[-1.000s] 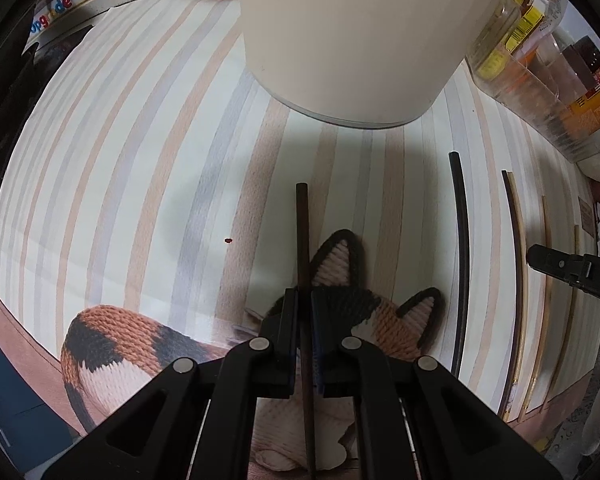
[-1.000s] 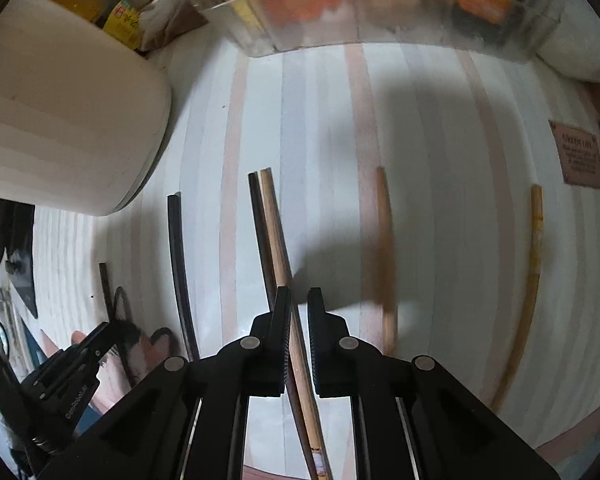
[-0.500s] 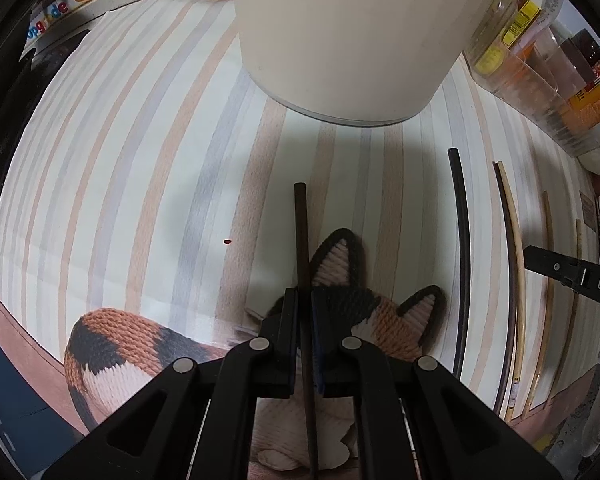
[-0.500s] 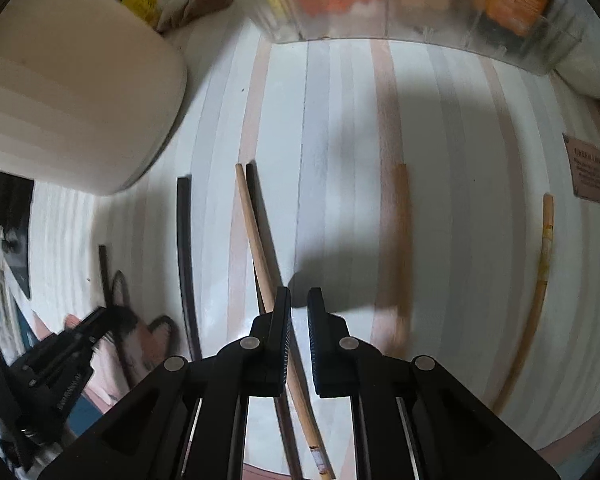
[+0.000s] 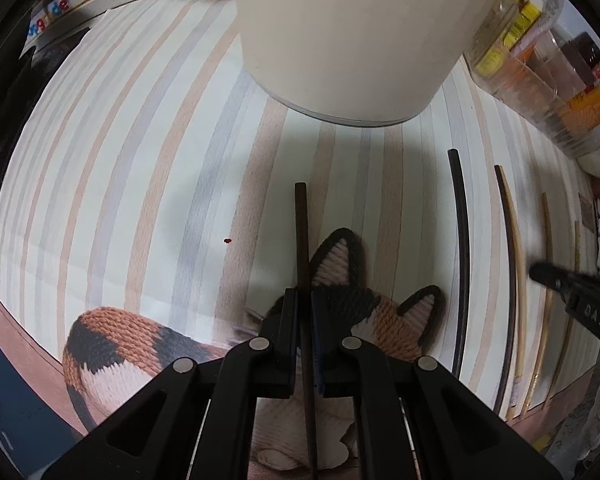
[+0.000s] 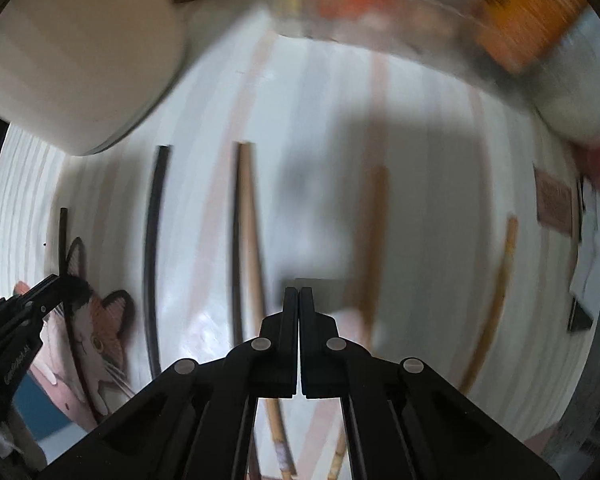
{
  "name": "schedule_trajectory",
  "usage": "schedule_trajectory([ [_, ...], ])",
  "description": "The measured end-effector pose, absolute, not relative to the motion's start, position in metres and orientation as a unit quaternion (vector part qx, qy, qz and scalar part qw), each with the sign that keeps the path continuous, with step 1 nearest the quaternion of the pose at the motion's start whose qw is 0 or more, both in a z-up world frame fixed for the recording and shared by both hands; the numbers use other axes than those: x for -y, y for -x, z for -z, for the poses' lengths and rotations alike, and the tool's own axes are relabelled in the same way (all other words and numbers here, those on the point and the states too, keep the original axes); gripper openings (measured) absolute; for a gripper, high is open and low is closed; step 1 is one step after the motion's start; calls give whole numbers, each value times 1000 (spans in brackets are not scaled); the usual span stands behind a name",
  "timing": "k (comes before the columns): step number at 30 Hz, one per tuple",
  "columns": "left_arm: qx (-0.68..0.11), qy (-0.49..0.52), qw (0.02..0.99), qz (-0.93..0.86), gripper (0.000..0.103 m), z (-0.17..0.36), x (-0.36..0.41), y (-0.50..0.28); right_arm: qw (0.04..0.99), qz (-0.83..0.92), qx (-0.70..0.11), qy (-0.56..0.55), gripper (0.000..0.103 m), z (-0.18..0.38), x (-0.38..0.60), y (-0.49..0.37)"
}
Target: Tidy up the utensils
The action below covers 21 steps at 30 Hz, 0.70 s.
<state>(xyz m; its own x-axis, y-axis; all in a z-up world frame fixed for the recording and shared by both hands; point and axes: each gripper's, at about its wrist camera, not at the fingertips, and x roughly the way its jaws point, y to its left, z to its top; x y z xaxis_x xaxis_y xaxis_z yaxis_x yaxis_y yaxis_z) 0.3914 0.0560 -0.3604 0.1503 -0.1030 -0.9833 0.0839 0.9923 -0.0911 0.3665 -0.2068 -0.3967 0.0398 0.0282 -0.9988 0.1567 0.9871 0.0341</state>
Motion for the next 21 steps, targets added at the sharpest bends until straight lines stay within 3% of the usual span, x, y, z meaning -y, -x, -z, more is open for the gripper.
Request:
schedule_trajectory([
  [7, -662, 57, 744, 71, 4, 363, -69, -370, 691, 29, -704, -162, 0, 395, 243, -333],
  [11, -664, 60, 742, 72, 4, 364, -71, -373, 703, 1, -686, -187, 5, 387, 242, -340],
  [16, -664, 48, 743, 71, 4, 366, -69, -376, 704, -15, -694, -149, 19, 400, 218, -356],
  [21, -664, 47, 743, 70, 4, 366, -69, -375, 710, -12, -700, -78, 20, 406, 189, -357],
])
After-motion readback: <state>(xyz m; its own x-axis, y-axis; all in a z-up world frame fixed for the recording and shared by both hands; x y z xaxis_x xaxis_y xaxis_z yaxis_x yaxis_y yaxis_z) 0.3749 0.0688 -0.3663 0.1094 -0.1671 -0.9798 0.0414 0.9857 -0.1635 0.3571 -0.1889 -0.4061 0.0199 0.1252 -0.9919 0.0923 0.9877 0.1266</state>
